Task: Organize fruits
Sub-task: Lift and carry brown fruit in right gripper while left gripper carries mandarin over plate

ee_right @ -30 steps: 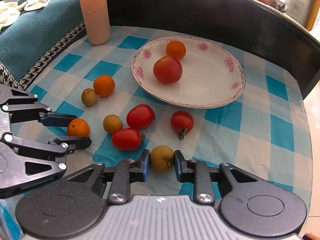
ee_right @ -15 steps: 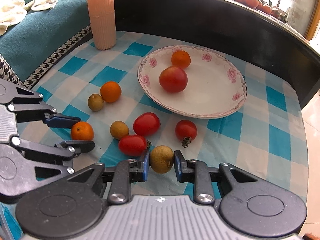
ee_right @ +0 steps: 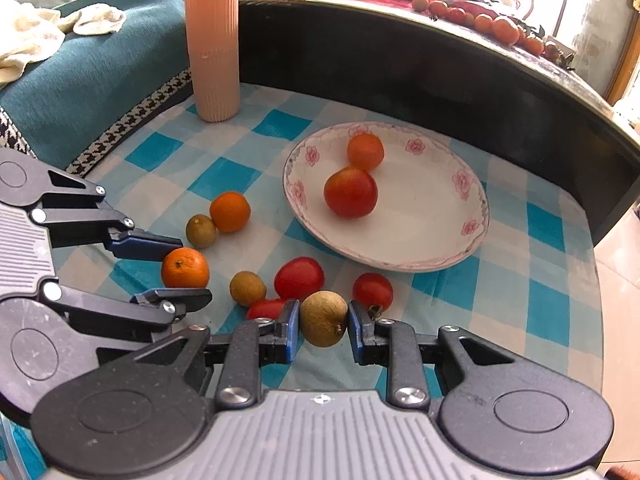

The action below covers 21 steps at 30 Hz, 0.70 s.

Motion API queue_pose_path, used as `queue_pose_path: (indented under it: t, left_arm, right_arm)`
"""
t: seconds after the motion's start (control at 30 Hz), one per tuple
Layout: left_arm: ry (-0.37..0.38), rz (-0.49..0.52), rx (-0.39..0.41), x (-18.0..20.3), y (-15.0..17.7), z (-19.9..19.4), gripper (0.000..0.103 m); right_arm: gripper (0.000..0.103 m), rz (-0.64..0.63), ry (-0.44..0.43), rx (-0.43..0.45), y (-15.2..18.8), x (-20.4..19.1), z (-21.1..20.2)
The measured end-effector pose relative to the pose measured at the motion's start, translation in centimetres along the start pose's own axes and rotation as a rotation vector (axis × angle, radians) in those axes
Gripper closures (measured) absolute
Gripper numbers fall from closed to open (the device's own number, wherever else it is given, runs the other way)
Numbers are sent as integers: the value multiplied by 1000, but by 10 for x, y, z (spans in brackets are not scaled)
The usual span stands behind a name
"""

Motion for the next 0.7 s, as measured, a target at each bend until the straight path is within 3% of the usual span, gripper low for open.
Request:
queue_pose_path:
  t: [0.7]
  left_arm:
    - [12, -70, 82, -6, -68, -1, 63]
  right_arm:
    - [61, 119, 77, 112, -53, 46, -10]
Point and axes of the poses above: each gripper's, at about its wrist camera, not at the fingertips, and z roughly the way its jaws point, x to its right, y to its underside, the point moved 5 cm from there along z, roughly the way its jaws point, and after that the axes turned 4 degrees about x, right-handed, at the moved point
